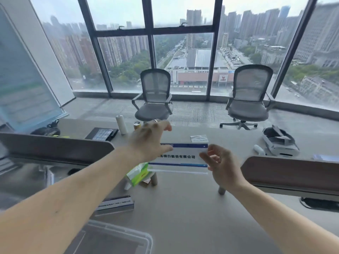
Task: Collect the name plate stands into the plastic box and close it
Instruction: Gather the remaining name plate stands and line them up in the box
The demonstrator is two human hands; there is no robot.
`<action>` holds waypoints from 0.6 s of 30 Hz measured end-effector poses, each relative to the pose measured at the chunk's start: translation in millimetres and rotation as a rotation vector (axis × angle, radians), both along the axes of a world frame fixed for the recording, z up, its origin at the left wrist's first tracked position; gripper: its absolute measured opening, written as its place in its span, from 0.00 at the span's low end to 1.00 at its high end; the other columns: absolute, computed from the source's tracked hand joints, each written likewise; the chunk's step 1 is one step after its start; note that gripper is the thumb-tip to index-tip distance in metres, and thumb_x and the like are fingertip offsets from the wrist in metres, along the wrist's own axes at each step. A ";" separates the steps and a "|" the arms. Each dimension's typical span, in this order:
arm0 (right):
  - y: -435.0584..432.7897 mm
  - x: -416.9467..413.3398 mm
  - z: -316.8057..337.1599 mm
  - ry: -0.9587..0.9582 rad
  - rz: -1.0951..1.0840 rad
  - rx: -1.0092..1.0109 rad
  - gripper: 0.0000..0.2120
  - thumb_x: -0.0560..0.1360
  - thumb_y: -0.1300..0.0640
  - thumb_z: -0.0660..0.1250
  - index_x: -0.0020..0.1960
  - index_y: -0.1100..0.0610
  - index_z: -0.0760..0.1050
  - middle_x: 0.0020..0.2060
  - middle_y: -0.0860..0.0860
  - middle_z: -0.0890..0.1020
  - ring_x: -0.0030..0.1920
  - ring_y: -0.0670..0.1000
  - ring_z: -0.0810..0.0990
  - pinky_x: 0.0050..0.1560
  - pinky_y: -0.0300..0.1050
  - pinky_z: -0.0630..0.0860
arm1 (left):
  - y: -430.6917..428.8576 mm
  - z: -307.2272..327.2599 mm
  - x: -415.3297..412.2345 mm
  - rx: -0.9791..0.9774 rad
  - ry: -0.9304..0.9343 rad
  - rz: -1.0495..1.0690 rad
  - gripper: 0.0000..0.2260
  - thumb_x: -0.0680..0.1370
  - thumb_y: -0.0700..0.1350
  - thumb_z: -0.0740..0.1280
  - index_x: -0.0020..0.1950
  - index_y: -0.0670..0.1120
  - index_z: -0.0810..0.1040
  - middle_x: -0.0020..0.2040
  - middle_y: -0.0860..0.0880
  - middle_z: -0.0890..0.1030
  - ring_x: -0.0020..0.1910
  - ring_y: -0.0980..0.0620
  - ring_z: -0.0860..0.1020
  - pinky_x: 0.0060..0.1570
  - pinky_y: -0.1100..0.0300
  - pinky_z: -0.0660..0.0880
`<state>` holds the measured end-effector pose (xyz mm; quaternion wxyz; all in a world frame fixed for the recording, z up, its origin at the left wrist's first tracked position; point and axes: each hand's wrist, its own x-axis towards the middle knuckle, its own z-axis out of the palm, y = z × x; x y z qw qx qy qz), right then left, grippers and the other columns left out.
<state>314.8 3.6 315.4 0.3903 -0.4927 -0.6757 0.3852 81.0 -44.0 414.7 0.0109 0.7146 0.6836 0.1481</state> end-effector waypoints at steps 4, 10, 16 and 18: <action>-49.5 -20.6 25.6 -0.021 0.012 0.078 0.15 0.78 0.51 0.72 0.35 0.43 0.71 0.29 0.42 0.79 0.31 0.39 0.77 0.35 0.35 0.71 | -35.7 15.0 13.3 -0.213 0.221 -0.070 0.10 0.80 0.54 0.67 0.60 0.55 0.76 0.57 0.49 0.79 0.57 0.44 0.78 0.49 0.55 0.71; -118.2 -56.5 48.4 -0.143 0.007 0.183 0.12 0.78 0.52 0.71 0.38 0.43 0.75 0.36 0.40 0.85 0.44 0.37 0.83 0.42 0.33 0.75 | -101.1 33.6 -27.8 -0.235 0.335 -0.172 0.11 0.82 0.52 0.65 0.42 0.53 0.67 0.41 0.51 0.73 0.43 0.47 0.75 0.42 0.54 0.70; -185.5 -137.8 33.9 -0.540 0.074 0.233 0.20 0.77 0.45 0.70 0.65 0.49 0.71 0.55 0.46 0.81 0.57 0.48 0.80 0.56 0.49 0.78 | -182.7 50.4 -123.5 -0.232 0.363 -0.143 0.09 0.82 0.51 0.65 0.45 0.50 0.70 0.44 0.50 0.73 0.45 0.47 0.75 0.47 0.53 0.74; -209.7 -175.5 33.0 -0.579 0.141 0.261 0.17 0.77 0.45 0.70 0.63 0.48 0.72 0.53 0.46 0.82 0.54 0.49 0.81 0.54 0.49 0.79 | -209.3 52.5 -168.0 -0.257 0.348 -0.107 0.06 0.82 0.50 0.65 0.47 0.50 0.73 0.46 0.51 0.73 0.48 0.47 0.75 0.47 0.54 0.71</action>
